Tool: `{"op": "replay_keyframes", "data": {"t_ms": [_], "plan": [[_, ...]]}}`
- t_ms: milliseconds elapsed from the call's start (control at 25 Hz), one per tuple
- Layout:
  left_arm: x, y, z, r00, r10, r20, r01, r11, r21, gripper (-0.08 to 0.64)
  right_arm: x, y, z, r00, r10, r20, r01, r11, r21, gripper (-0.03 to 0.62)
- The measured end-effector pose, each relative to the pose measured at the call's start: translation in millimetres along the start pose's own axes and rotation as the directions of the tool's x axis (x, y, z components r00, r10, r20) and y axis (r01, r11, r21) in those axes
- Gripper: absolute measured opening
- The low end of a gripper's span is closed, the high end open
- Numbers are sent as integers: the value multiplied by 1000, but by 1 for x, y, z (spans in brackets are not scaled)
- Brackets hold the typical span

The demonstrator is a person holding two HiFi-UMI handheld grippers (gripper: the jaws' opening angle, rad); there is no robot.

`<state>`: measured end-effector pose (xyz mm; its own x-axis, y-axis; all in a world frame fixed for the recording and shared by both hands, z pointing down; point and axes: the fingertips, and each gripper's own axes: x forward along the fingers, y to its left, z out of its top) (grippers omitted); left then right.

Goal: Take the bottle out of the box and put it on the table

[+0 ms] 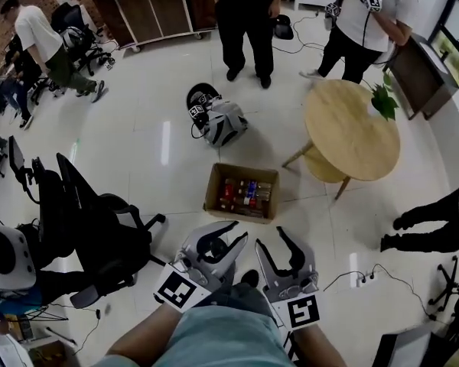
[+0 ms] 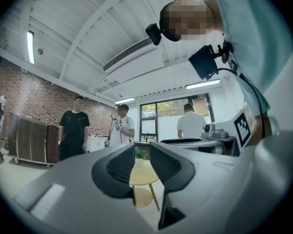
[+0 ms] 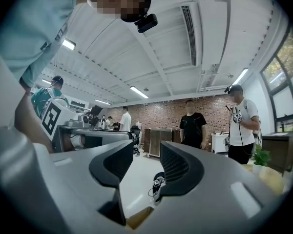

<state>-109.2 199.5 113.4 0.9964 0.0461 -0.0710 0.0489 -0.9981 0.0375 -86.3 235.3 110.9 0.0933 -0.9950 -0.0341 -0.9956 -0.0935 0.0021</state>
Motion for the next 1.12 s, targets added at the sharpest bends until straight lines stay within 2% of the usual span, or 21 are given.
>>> {"op": "replay_keyframes", "data": {"t_ms": [200, 360, 520, 680, 840, 1000, 1120], "plan": [[22, 58, 2, 999, 19, 35, -19, 1000, 0, 92, 59, -14, 4, 1000, 10, -12, -11, 1000, -21, 155], [37, 106, 3, 999, 6, 44, -8, 1000, 25, 91, 106, -26, 10, 1000, 2, -21, -3, 999, -46, 155], [49, 149, 0, 997, 19, 68, -18, 1000, -15, 86, 146, -37, 6, 999, -5, -34, 3, 999, -52, 153], [57, 182, -10, 999, 27, 25, -27, 1000, 6, 67, 178, -44, -2, 998, 12, -63, -16, 998, -59, 153], [74, 190, -10, 998, 55, 33, -55, 998, -5, 14, 187, -64, -9, 997, 40, -62, -43, 998, -43, 153], [110, 182, -18, 995, 100, 3, -100, 995, 21, 11, 181, -100, -15, 995, 89, -52, -91, 994, -51, 153], [135, 175, -19, 987, 162, 19, -162, 987, -1, 9, 175, -122, -21, 985, 156, -68, -160, 986, -46, 153]]}}
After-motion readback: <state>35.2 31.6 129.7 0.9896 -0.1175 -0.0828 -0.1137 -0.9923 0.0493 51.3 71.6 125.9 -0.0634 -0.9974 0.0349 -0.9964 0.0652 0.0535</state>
